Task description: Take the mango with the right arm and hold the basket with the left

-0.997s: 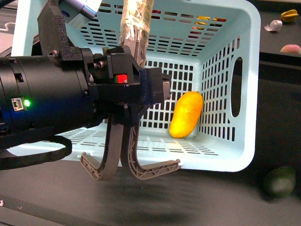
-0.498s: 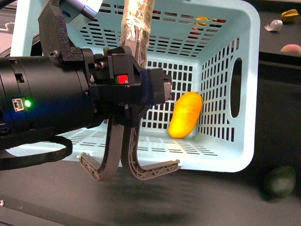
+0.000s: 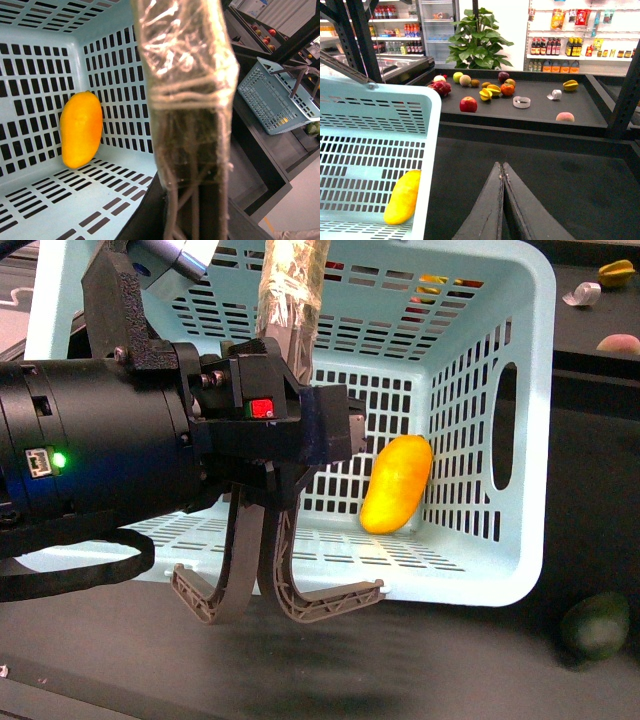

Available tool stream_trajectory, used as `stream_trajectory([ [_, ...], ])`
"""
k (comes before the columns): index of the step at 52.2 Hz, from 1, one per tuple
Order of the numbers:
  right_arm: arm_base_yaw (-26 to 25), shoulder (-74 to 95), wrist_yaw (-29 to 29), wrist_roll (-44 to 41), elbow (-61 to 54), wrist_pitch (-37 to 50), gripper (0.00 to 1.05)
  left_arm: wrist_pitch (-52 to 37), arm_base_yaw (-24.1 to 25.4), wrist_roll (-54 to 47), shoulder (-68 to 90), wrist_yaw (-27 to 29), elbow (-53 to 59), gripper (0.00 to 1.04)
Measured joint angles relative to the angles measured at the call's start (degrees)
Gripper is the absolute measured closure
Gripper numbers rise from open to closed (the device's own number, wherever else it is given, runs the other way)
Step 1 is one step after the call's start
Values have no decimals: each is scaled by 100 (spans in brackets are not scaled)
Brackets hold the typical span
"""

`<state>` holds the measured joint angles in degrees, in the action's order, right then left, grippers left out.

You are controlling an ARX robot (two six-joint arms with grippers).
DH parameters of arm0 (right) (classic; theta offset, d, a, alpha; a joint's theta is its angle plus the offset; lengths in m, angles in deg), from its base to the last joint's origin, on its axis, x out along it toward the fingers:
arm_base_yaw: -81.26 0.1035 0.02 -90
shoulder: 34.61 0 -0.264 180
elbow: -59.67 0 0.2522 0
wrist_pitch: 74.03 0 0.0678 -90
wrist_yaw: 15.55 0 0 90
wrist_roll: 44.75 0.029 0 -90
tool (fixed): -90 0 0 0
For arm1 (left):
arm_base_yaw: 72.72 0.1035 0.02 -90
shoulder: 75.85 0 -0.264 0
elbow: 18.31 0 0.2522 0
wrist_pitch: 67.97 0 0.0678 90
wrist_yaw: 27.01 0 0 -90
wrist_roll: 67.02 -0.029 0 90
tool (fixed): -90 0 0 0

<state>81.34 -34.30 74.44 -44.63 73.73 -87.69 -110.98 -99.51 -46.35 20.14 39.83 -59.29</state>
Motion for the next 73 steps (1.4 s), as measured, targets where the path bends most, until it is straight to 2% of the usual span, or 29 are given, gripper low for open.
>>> stream_trajectory([
  [9,0,0,0,-7,0,0,102,0,0,0,0,0,0,96],
  [11,0,0,-2,-9,0,0,98,0,0,0,0,0,0,96],
  [27,0,0,0,-9,0,0,50,0,0,0,0,0,0,96],
  [33,0,0,-2,-9,0,0,33,-686,85,-507,356,-619,-24,96],
  [37,0,-4,2,-9,0,0,20,-920,103,-1010,673,-529,-236,96],
  [42,0,-4,9,-9,0,0,7,-1027,168,-1003,885,-319,-632,96],
  [54,0,-7,7,-7,0,0,8,-739,442,267,1322,763,-1720,96],
  [61,0,-7,7,-7,0,0,8,-175,763,1421,1615,1945,-2424,96],
  [64,0,-7,7,-7,0,0,8,-7,848,1738,1696,2291,-2579,96],
  [73,0,-7,7,-7,0,0,8,566,940,2463,1843,2948,-2914,96],
])
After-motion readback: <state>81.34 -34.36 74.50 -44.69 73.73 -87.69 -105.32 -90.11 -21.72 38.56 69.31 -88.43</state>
